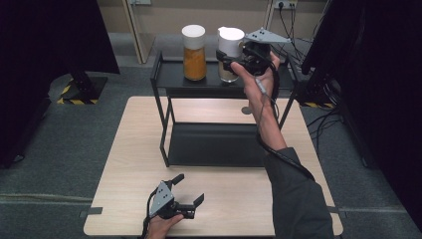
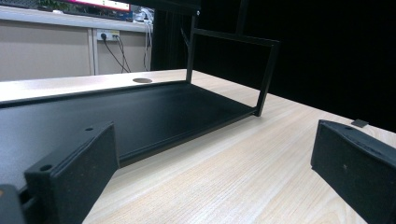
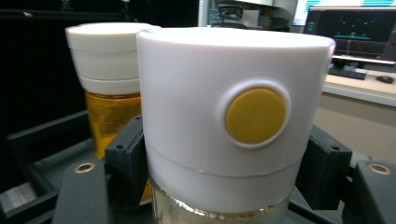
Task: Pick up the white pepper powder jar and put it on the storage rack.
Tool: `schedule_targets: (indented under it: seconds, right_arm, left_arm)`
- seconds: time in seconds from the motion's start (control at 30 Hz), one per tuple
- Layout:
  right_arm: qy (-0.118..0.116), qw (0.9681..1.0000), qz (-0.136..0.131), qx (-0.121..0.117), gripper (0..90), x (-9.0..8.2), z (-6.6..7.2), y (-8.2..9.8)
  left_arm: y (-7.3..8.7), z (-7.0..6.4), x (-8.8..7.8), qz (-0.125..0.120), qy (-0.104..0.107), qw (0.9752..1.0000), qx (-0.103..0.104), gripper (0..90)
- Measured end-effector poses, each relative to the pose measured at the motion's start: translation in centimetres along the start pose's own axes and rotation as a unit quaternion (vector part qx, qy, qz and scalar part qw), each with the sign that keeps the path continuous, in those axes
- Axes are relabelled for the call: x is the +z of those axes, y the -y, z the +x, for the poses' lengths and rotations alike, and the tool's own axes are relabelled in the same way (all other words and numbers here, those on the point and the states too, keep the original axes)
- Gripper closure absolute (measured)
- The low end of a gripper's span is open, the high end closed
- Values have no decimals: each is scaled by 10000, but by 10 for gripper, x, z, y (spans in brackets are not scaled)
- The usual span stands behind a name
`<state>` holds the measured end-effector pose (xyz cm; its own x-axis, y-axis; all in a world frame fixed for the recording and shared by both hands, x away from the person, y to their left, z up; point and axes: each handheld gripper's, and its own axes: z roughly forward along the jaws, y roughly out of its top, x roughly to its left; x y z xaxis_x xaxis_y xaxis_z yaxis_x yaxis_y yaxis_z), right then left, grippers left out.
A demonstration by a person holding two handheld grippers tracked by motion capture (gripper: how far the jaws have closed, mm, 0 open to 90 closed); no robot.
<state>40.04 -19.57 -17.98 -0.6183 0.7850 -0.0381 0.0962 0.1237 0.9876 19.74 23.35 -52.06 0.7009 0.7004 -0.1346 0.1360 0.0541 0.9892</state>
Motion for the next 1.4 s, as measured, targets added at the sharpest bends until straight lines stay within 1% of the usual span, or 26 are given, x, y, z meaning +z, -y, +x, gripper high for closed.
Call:
schedule_targets:
  seconds: [0.13,0.27,0.37,0.53,0.63,0.73,0.83,0.9,0.93,0.97,1.0,1.07,1.13,1.2,1.23,1.3,1.4]
  right_arm:
    - [40,10000,-1,37,306,8,-1,2]
    - [29,10000,-27,90,306,14,-2,5]
    - [46,10000,-45,63,306,17,0,7]
    - [35,10000,-46,36,306,20,2,10]
    - [38,9999,-94,17,306,20,2,12]
    - [26,9999,-147,71,305,19,0,15]
    - [51,9999,-147,-13,304,18,2,16]
    - [50,9999,-146,-8,302,18,2,16]
    - [35,9999,-140,-4,285,18,1,16]
    - [73,9999,-126,-21,258,18,2,16]
    - [129,9999,-102,-41,208,18,4,15]
    - [124,9999,-93,35,117,17,3,15]
    - [126,9999,-60,76,67,15,3,15]
    - [131,9998,-129,108,41,12,3,17]
    - [141,9998,-103,110,27,11,3,16]
    - [115,9998,-77,146,17,9,2,17]
    - [89,9997,-147,195,8,4,1,20]
  left_arm:
    - [0,0,0,22,16,10000,18,1]
    - [0,0,0,14,19,10000,24,1]
    - [0,0,0,6,27,10000,15,1]
    - [0,0,0,6,27,10000,15,1]
    - [0,-1,0,6,35,10000,21,1]
    - [0,-1,0,10,38,10000,22,1]
    - [0,-1,0,6,38,10000,26,1]
    - [0,-1,0,6,37,10000,22,1]
    - [0,-1,0,10,43,10000,25,1]
    - [0,-1,0,10,47,10000,28,1]
    - [0,-1,0,5,49,10000,27,1]
    - [1,-1,0,4,43,10000,18,1]
    - [0,-1,0,8,39,10000,25,1]
    - [0,-1,0,5,39,10000,34,1]
    - [0,-1,0,6,42,10000,36,1]
    - [1,-1,0,6,43,10000,28,1]
    - [1,-1,0,0,33,10000,34,1]
